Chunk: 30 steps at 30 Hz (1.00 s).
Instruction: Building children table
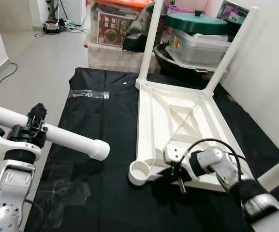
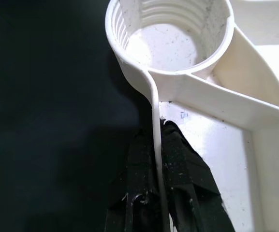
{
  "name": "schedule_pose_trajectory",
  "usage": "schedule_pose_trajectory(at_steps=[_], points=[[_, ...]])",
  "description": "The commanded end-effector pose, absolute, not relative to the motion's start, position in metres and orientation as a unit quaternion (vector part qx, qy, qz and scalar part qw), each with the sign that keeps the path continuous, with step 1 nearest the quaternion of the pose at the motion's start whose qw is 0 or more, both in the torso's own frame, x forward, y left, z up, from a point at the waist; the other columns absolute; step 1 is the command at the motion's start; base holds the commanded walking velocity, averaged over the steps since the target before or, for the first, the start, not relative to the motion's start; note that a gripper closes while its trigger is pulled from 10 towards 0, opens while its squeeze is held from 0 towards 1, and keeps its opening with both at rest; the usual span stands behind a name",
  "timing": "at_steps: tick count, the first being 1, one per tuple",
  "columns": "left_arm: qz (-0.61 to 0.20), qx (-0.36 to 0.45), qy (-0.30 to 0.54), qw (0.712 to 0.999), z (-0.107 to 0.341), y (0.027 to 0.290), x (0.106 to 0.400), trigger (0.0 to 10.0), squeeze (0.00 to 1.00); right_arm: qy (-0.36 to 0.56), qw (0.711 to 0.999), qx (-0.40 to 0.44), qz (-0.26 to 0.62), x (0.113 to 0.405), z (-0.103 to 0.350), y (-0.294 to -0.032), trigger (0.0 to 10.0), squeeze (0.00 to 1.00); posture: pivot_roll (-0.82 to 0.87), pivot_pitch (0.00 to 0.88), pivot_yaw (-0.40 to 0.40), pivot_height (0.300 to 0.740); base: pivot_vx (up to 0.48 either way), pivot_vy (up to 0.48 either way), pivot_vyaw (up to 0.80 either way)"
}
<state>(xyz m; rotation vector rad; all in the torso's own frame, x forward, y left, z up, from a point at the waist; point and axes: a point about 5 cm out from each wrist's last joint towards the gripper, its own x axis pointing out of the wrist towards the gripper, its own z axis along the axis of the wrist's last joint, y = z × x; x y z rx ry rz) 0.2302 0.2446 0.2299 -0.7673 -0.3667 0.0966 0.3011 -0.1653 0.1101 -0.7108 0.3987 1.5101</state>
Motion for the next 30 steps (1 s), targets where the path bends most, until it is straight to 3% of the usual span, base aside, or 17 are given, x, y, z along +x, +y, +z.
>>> schedule_pose_trajectory(at_steps=[1,5,6,8,9,10,11,14,21,30], points=[[0.048,-0.363,-0.201,0.909,0.242,0.249,0.225,10.0,0.00,0.116,0.615,-0.338,0.703,0.290,0.130,-0.148,0.0,0.00,0.10,0.000,-0.149,0.740,0.000,0.000,0.00],[0.053,-0.359,-0.204,0.909,0.243,0.252,0.223,10.0,0.00,0.114,0.613,-0.339,0.704,0.283,0.130,-0.150,0.0,0.00,0.10,0.000,-0.149,0.740,0.000,0.000,0.00],[0.057,-0.357,-0.205,0.909,0.242,0.254,0.222,10.0,0.00,0.115,0.627,-0.334,0.694,0.275,0.129,-0.149,0.0,0.00,0.09,0.000,-0.142,0.740,0.000,0.000,0.00],[0.060,-0.356,-0.200,0.911,0.239,0.253,0.222,10.0,0.00,0.116,0.687,-0.300,0.651,0.261,0.128,-0.141,0.0,0.00,0.07,0.000,-0.136,0.740,0.000,0.000,0.00],[0.060,-0.356,-0.200,0.911,0.239,0.253,0.222,10.0,0.00,0.116,0.687,-0.300,0.651,0.261,0.128,-0.141,0.0,0.00,0.07,0.000,-0.136,0.740,0.000,0.000,0.00],[0.058,-0.359,-0.196,0.911,0.237,0.252,0.224,10.0,0.00,0.116,0.721,-0.282,0.622,0.259,0.128,-0.136,0.0,0.00,0.06,0.000,-0.129,0.740,0.000,0.000,0.00],[0.058,-0.359,-0.196,0.911,0.237,0.252,0.224,10.0,0.00,0.116,0.721,-0.282,0.622,0.259,0.128,-0.136,0.0,0.00,0.06,0.000,-0.129,0.740,0.000,0.000,0.00],[0.053,-0.363,-0.189,0.911,0.235,0.249,0.229,10.0,0.00,0.117,0.769,-0.252,0.576,0.263,0.127,-0.130,0.0,0.00,0.05,0.000,-0.115,0.740,0.000,0.000,0.00],[0.045,-0.361,-0.180,0.914,0.234,0.248,0.233,10.0,0.00,0.121,0.784,-0.238,0.560,0.263,0.129,-0.128,0.0,0.00,0.06,0.000,-0.112,0.740,0.000,0.000,0.00],[0.045,-0.347,-0.177,0.920,0.232,0.246,0.230,10.0,0.00,0.135,0.760,-0.255,0.583,0.254,0.133,-0.135,0.0,0.00,0.07,0.000,-0.121,0.740,0.000,0.000,0.00]])
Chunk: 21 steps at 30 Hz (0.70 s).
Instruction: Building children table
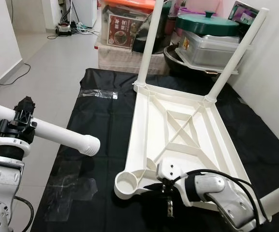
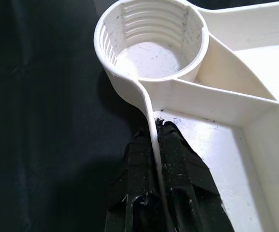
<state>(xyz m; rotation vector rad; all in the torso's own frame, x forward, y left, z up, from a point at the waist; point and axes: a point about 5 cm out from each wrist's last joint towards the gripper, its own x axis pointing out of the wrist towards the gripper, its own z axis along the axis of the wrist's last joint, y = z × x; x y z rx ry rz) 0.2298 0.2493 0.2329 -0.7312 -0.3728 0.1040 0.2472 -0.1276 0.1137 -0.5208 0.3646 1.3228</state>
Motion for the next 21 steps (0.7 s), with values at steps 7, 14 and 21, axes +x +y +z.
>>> schedule_pose_trajectory(at_steps=[7,14,21], points=[[0.039,-0.350,-0.179,0.919,0.235,0.244,0.230,10.0,0.00,0.141,0.757,-0.261,0.582,0.257,0.133,-0.134,0.0,0.00,0.08,0.000,-0.124,0.740,-0.284,0.000,0.00],[0.038,-0.351,-0.183,0.918,0.237,0.243,0.231,10.0,0.00,0.142,0.758,-0.264,0.579,0.259,0.133,-0.133,0.0,0.00,0.08,0.000,-0.124,0.740,-0.315,0.000,0.00],[0.047,-0.348,-0.182,0.918,0.237,0.244,0.232,10.0,0.00,0.140,0.761,-0.270,0.572,0.265,0.134,-0.134,0.0,0.00,0.08,0.000,-0.126,0.740,-0.071,0.000,0.00]])
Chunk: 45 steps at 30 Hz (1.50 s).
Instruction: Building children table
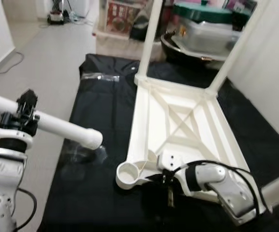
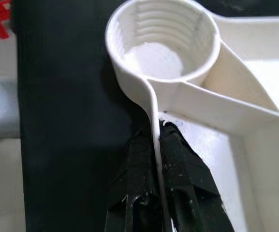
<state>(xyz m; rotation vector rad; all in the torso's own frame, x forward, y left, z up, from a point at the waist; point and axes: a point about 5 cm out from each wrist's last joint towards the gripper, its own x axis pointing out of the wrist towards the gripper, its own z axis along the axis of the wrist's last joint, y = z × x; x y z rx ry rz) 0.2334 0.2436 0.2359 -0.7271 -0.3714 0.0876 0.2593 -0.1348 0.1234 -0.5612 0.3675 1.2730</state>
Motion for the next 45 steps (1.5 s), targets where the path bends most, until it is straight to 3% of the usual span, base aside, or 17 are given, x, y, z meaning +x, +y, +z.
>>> schedule_pose_trajectory(at_steps=[1,7,14,17,29,35,45], points=[[0.047,-0.348,-0.182,0.918,0.237,0.244,0.232,10.0,0.00,0.140,0.761,-0.270,0.572,0.265,0.134,-0.134,0.0,0.00,0.08,0.000,-0.126,0.740,0.000,0.000,0.00],[0.055,-0.340,-0.170,0.923,0.234,0.243,0.235,10.0,0.00,0.119,0.757,-0.303,0.566,0.278,0.136,-0.140,0.0,0.00,0.08,0.000,-0.121,0.740,0.000,0.000,0.00],[0.056,-0.339,-0.165,0.925,0.233,0.242,0.237,10.0,0.00,0.060,0.722,-0.378,0.577,0.293,0.145,-0.148,0.0,0.00,0.08,0.000,-0.116,0.740,0.000,0.000,0.00],[0.056,-0.340,-0.165,0.924,0.232,0.241,0.239,10.0,0.00,0.022,0.668,-0.447,0.594,0.303,0.150,-0.149,0.0,0.00,0.08,0.000,-0.122,0.740,0.000,0.000,0.00],[0.063,-0.342,-0.164,0.923,0.230,0.241,0.236,10.0,0.00,-0.031,0.591,-0.529,0.609,0.321,0.156,-0.136,0.0,0.00,0.10,0.000,-0.136,0.740,0.000,0.000,0.00],[0.063,-0.343,-0.163,0.923,0.229,0.240,0.237,10.0,0.00,-0.058,0.572,-0.551,0.605,0.330,0.162,-0.127,0.0,0.00,0.09,0.000,-0.139,0.740,0.000,0.000,0.00],[0.064,-0.347,-0.163,0.921,0.228,0.240,0.238,10.0,0.00,-0.087,0.579,-0.538,0.607,0.333,0.164,-0.113,0.0,0.00,0.10,0.000,-0.142,0.740,0.000,0.000,0.00]])
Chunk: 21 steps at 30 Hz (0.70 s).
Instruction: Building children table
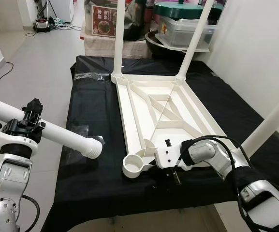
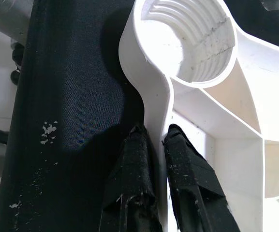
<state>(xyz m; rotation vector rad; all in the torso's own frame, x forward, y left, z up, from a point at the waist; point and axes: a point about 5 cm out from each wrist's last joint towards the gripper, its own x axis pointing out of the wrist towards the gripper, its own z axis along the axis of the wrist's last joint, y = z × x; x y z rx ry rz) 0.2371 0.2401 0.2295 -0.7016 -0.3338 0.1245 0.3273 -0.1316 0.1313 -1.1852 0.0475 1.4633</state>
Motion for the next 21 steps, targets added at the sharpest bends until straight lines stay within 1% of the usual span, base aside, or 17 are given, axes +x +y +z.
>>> schedule_pose_trajectory(at_steps=[1,2,3,4,7,8,9,10,11,12,13,14,17,18,20,21], points=[[0.064,-0.347,-0.162,0.922,0.227,0.240,0.238,10.0,0.00,-0.091,0.580,-0.536,0.607,0.333,0.163,-0.110,0.0,0.00,0.10,0.000,-0.142,0.740,0.000,0.000,0.00],[0.064,-0.347,-0.162,0.922,0.227,0.240,0.238,10.0,0.00,-0.091,0.580,-0.536,0.607,0.333,0.163,-0.110,0.0,0.00,0.10,0.000,-0.142,0.740,0.000,0.000,0.00],[0.063,-0.347,-0.162,0.922,0.227,0.240,0.238,10.0,0.00,-0.089,0.581,-0.541,0.602,0.334,0.161,-0.110,4.7,0.00,0.10,0.000,-0.138,0.740,0.000,0.000,0.00],[0.063,-0.346,-0.162,0.922,0.227,0.241,0.239,10.0,0.00,-0.071,0.589,-0.540,0.597,0.336,0.156,-0.112,10.0,0.00,0.10,0.000,-0.136,0.740,0.000,0.000,0.00],[0.063,-0.346,-0.162,0.922,0.228,0.242,0.239,10.0,0.00,-0.058,0.594,-0.540,0.593,0.337,0.153,-0.114,10.0,0.00,0.10,0.000,-0.136,0.740,0.000,0.000,0.00],[0.062,-0.346,-0.162,0.922,0.228,0.242,0.239,10.0,0.00,-0.051,0.608,-0.531,0.588,0.338,0.152,-0.115,10.0,0.04,0.10,0.000,-0.138,0.740,0.000,0.000,0.00],[0.062,-0.346,-0.162,0.922,0.228,0.242,0.239,10.0,0.00,-0.051,0.608,-0.531,0.588,0.338,0.152,-0.115,10.0,0.04,0.10,0.000,-0.138,0.740,0.000,0.000,0.00],[0.062,-0.346,-0.162,0.922,0.228,0.242,0.239,10.0,0.00,-0.049,0.629,-0.510,0.584,0.339,0.153,-0.115,10.0,1.00,0.09,0.000,-0.135,0.740,0.000,0.000,0.00],[0.062,-0.346,-0.162,0.922,0.228,0.242,0.239,10.0,0.00,-0.049,0.629,-0.510,0.584,0.339,0.153,-0.115,10.0,1.00,0.09,0.000,-0.135,0.740,0.000,0.000,0.00],[0.062,-0.346,-0.162,0.922,0.228,0.242,0.239,10.0,0.00,-0.050,0.642,-0.494,0.584,0.338,0.154,-0.116,10.0,1.00,0.09,0.000,-0.133,0.740,0.000,0.000,0.00],[0.062,-0.346,-0.162,0.922,0.228,0.242,0.239,10.0,0.00,-0.050,0.642,-0.494,0.584,0.338,0.154,-0.116,10.0,1.00,0.09,0.000,-0.133,0.740,0.000,0.000,0.00],[0.061,-0.346,-0.161,0.922,0.227,0.241,0.239,10.0,0.00,-0.054,0.661,-0.470,0.583,0.337,0.158,-0.116,10.0,1.00,0.09,0.000,-0.133,0.740,0.000,0.000,0.00],[0.061,-0.346,-0.161,0.922,0.227,0.241,0.239,10.0,0.00,-0.054,0.661,-0.470,0.583,0.337,0.158,-0.116,10.0,1.00,0.09,0.000,-0.133,0.740,0.000,0.000,0.00],[0.061,-0.346,-0.160,0.922,0.227,0.240,0.239,10.0,0.00,-0.061,0.679,-0.444,0.581,0.336,0.166,-0.118,10.0,1.00,0.09,0.000,-0.128,0.740,0.000,0.000,0.00],[0.061,-0.346,-0.160,0.922,0.227,0.240,0.239,10.0,0.00,-0.061,0.679,-0.444,0.581,0.336,0.166,-0.118,10.0,1.00,0.09,0.000,-0.128,0.740,0.000,0.000,0.00],[0.059,-0.346,-0.160,0.923,0.228,0.241,0.239,10.0,0.00,-0.065,0.703,-0.407,0.579,0.332,0.179,-0.124,10.0,1.00,0.08,0.000,-0.115,0.740,0.000,0.000,0.00]])
